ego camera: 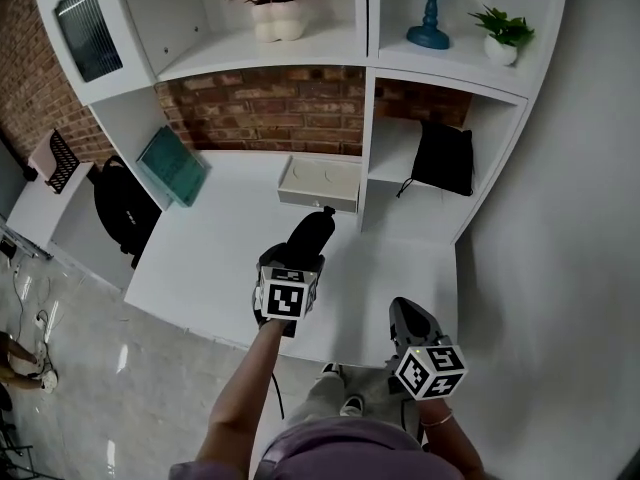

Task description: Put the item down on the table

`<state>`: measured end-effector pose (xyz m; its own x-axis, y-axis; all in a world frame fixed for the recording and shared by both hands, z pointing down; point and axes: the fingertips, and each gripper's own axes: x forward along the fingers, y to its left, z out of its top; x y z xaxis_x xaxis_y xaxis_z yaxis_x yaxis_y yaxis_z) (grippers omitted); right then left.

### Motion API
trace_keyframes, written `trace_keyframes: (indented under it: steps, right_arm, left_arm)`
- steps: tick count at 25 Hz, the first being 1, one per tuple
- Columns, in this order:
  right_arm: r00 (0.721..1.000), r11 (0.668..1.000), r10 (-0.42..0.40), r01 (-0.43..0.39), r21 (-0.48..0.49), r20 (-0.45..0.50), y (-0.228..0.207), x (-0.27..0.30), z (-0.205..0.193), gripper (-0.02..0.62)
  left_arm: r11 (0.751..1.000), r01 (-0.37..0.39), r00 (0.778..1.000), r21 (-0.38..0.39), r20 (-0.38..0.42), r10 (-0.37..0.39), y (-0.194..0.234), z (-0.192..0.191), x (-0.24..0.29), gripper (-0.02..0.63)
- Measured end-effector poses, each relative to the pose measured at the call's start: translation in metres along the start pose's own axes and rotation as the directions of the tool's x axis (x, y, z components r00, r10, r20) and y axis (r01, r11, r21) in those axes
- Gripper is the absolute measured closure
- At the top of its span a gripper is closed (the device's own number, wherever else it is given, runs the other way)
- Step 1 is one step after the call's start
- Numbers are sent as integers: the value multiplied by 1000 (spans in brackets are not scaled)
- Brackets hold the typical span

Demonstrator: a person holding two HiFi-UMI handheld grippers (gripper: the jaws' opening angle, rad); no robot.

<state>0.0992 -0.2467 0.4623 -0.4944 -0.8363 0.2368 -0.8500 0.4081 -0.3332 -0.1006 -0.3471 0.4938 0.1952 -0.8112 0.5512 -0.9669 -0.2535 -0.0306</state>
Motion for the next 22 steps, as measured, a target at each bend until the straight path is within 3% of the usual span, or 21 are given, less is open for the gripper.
trace_keyframes:
  steps: [10,22]
  right_arm:
    - [999,999,-53,53,8,-13,-9,46,8,594]
    - [991,991,-129,130,20,-30,-30,69,11,594]
  left_arm:
    - [992,40,999,121,-39,-36,19,34,91,262]
    - [975,81,991,209,-117,-57,24,61,181,262]
